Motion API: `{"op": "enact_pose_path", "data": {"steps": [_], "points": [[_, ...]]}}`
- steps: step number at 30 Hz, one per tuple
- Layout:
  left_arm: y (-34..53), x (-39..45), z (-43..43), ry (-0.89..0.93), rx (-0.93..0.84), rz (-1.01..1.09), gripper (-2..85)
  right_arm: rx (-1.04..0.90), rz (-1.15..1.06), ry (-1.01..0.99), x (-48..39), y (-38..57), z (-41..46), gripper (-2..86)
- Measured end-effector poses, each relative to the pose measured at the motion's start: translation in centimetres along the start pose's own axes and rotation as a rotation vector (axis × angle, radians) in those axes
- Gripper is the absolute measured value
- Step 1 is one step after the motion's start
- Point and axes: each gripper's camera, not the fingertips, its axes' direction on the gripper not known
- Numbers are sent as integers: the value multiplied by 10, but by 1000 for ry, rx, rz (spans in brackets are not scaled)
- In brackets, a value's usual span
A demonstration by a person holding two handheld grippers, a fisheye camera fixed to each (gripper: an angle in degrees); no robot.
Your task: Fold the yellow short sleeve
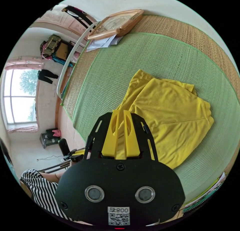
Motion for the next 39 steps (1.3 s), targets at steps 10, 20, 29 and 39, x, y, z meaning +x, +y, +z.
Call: {"op": "enact_pose_path", "data": {"steps": [10, 20, 29, 39], "points": [[-36, 25, 34, -313, -196, 243, 39, -126, -78, -60, -15, 100, -1, 25], [-47, 34, 21, -293, -173, 211, 21, -226, -141, 79, -7, 199, -23, 67], [-51, 60, 17, -332, -211, 217, 19, -230, -146, 169, 7, 281, -43, 91], [-56, 98, 10, -367, -224, 196, 18, -210, -165, 333, 2, 349, -11, 46]]}}
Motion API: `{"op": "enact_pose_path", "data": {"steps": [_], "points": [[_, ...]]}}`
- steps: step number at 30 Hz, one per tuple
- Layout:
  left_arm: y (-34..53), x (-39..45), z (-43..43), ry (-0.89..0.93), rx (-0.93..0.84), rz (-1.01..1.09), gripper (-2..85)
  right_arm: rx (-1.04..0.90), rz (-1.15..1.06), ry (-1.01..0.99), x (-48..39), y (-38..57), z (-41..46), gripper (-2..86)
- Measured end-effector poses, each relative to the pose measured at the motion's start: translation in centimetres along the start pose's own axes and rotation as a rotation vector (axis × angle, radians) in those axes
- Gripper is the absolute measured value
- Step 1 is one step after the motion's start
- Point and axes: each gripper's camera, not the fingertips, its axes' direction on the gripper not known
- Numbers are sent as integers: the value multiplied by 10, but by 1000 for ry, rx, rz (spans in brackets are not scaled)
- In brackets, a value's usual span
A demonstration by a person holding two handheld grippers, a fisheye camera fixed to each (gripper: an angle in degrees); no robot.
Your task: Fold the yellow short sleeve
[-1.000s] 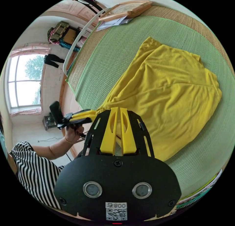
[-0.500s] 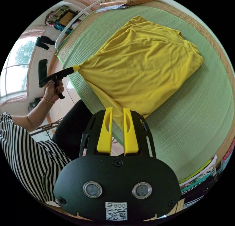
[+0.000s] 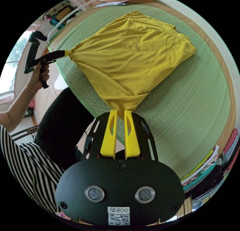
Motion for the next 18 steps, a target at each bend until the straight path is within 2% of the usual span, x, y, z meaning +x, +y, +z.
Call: {"op": "enact_pose_path", "data": {"steps": [4, 10, 14, 18], "points": [[-4, 15, -21, -8, 38, -18, 18, 75, 17, -59, 10, 47, -10, 14], [-7, 37, -33, -31, 20, -53, 20, 170, 95, -268, 37, 102, 6, 5], [-9, 63, -57, -95, 93, -48, 26, 167, 45, -188, 33, 123, 19, 4], [-17, 113, -70, -114, 149, 72, 31, 175, 64, -239, 46, 141, 43, 4]]}}
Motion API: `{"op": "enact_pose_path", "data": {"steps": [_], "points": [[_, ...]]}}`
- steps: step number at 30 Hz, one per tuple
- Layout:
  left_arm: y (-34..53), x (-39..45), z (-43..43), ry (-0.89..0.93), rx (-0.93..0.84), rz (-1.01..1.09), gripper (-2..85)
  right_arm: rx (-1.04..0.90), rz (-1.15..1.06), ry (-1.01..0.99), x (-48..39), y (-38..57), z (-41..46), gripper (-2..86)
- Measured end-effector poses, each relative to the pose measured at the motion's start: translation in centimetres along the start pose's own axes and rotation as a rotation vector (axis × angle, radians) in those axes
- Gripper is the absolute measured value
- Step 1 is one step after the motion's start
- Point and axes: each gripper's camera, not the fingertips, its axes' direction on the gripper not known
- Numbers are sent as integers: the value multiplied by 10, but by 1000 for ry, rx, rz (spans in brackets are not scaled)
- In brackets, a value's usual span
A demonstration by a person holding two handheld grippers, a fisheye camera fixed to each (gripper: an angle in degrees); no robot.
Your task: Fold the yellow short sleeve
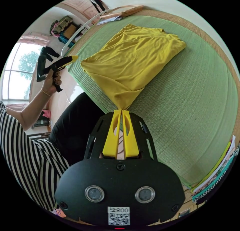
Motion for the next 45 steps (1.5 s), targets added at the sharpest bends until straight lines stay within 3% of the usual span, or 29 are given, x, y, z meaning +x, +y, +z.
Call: {"op": "enact_pose_path", "data": {"steps": [5, 10, 13, 24, 27, 29, 34, 40, 45], "points": [[-38, 99, 69, 263, -245, 254, 48, 26, 28, -34, 21, 32, 24, 3], [-59, 164, 128, 151, -463, 422, 71, 71, 50, -85, 43, 60, 35, 3], [-66, 183, 142, 41, -548, 457, 42, 96, 61, -114, 58, 77, 45, 3], [-89, 211, 111, 86, -445, 377, 7, 181, 137, -299, 110, 133, 95, 1], [-89, 218, 114, 98, -488, 397, 7, 180, 163, -219, 120, 148, 113, 1], [-84, 226, 112, 46, -508, 455, 9, 194, 176, -372, 137, 153, 127, 1], [-86, 222, 93, 132, -460, 400, 22, 193, 180, -364, 153, 158, 148, 2], [-68, 206, 63, 69, -446, 391, 34, 132, 179, -403, 173, 171, 179, 2], [-45, 184, 51, 69, -489, 330, 32, 245, 208, -384, 203, 164, 160, 9]]}}
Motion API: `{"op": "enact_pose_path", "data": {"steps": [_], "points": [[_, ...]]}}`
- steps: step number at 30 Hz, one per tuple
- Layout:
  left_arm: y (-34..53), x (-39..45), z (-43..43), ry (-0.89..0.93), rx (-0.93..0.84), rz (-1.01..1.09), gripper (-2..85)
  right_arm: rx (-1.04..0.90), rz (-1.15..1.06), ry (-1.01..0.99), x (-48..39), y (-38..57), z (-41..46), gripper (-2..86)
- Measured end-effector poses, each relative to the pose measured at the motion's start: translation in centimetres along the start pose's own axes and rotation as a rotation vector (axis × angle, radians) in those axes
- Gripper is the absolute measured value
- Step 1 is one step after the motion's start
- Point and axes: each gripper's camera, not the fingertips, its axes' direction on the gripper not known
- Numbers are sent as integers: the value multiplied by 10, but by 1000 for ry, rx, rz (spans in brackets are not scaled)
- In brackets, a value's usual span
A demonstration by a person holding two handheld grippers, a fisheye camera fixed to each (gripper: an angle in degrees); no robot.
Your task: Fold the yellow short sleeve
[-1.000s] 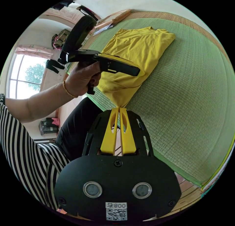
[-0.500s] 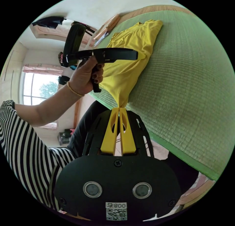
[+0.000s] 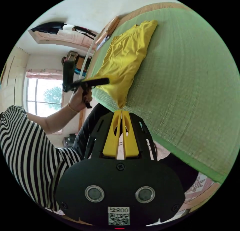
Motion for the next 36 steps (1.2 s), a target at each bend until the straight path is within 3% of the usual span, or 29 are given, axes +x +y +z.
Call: {"op": "enact_pose_path", "data": {"steps": [5, 14, 27, 30, 36], "points": [[13, 5, 2, 5, 6, 43, 29, 144, -10, 58, 39, -110, -24, 45], [33, -14, 22, 19, -34, 24, 17, 130, 158, 71, 102, -269, 8, 66], [68, -44, 42, 38, 2, -1, 3, 9, 123, 140, 97, -362, 25, 6], [79, -53, 38, 34, 12, -15, 3, 45, 125, 120, 90, -371, 19, 4], [119, -96, 0, -84, 200, -164, 3, 162, 132, 104, 68, -372, -3, 1]]}}
